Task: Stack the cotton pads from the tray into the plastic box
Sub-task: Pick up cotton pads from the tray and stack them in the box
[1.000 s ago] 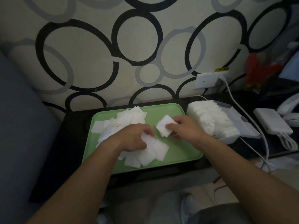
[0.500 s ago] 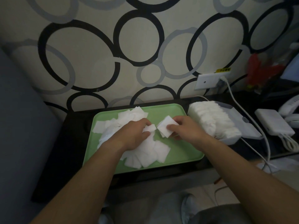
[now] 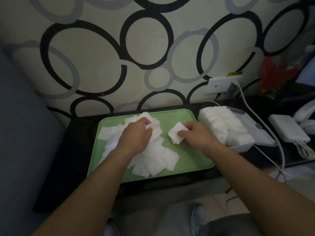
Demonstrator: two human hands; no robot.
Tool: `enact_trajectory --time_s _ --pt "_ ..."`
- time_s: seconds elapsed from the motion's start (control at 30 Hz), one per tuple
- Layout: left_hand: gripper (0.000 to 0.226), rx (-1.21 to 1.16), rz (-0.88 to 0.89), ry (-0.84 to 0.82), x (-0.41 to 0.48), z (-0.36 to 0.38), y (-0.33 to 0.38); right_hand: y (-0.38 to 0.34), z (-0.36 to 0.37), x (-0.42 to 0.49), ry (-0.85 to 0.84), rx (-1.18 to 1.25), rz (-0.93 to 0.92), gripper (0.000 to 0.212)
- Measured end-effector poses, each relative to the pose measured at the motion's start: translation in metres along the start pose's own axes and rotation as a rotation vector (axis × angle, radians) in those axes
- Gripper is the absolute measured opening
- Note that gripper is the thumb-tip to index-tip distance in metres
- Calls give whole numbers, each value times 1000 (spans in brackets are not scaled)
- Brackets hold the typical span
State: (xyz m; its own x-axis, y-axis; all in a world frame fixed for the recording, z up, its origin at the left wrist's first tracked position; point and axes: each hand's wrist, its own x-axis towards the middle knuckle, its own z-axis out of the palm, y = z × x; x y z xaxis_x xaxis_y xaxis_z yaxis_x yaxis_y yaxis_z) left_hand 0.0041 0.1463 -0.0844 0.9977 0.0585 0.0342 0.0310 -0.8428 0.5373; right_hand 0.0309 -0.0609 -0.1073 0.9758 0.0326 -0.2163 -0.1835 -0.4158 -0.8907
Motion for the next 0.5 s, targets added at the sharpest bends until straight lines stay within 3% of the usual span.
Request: enact_trajectory --time_s 0.07,0.2,0.5 --pt "20 -252 -19 32 -1 -5 5 -1 0 -1 -14 36 -4 10" --pt "12 -758 -93 -151 -13 -14 17 -9 2 -6 -113 270 -9 14" --pt "12 -750 -73 -84 -14 -10 17 -19 10 -13 -270 378 -98 21"
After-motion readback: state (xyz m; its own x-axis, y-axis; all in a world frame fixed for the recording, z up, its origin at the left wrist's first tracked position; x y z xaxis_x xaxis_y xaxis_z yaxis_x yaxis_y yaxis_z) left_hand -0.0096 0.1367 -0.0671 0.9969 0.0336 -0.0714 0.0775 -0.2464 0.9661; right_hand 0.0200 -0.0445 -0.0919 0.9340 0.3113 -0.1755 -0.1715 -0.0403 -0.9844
